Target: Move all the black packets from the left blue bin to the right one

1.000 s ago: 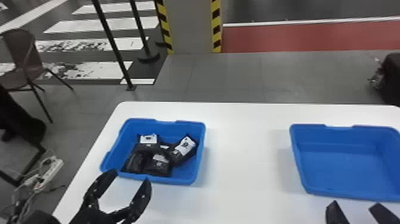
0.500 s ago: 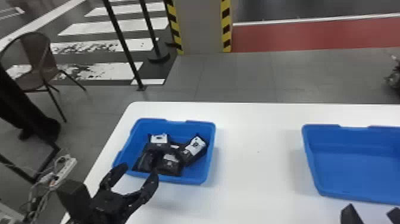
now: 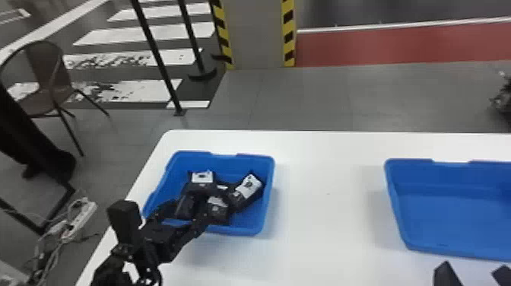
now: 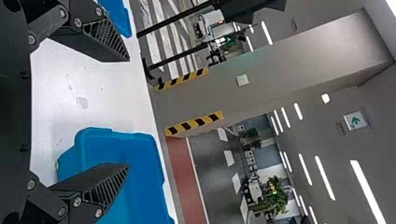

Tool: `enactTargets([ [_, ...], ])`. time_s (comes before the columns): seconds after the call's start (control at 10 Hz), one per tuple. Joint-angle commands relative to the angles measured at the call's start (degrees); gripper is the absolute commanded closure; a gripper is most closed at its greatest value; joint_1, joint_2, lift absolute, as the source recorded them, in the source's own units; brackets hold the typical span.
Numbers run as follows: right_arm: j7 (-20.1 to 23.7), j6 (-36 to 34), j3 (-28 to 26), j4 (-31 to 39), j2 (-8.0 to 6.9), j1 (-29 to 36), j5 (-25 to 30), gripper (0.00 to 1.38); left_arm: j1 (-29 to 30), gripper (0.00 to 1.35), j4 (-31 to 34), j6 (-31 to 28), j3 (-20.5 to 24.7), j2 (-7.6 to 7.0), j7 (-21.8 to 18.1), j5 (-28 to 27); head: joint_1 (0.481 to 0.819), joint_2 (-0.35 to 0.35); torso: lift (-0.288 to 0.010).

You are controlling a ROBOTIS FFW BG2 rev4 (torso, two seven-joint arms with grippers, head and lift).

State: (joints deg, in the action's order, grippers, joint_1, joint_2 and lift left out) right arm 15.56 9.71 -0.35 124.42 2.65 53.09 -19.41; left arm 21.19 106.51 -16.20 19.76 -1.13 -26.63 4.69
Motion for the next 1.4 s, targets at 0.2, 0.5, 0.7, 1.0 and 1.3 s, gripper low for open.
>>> enactTargets([
  [0.2,0.1,0.0,0.0,-0.2,0.07,-0.1,-0.3,0.23,-7.3,0.21,-3.8,-8.5,-0.3,-1.95,-0.4,-2.1,0.695,0.213,-0.110],
  [0.5,0.1,0.0,0.0,-0.3,0.07,-0.1,-0.5,0.23,-11.8,0.20,-7.2,-10.9,-2.2,-3.79,-1.3,-4.6,0.695,0.204,-0.110],
  [0.7,0.1,0.0,0.1,-0.6,0.07,-0.2,-0.5,0.23,-14.2,0.22,-8.3,-14.9,-1.3,-3.97,-1.5,-6.9,0.695,0.199,-0.110],
  [1.0,0.1,0.0,0.2,-0.9,0.07,-0.2,-1.0,0.24,-21.3,0.43,-18.1,-14.0,-1.7,-5.73,-4.0,-9.1,0.695,0.222,-0.110],
  [1.3,0.2,0.0,0.4,-1.0,0.07,-0.4,-1.2,0.24,-21.8,1.07,-19.3,-11.2,-1.4,-5.46,-5.3,-10.0,0.695,0.219,-0.110],
])
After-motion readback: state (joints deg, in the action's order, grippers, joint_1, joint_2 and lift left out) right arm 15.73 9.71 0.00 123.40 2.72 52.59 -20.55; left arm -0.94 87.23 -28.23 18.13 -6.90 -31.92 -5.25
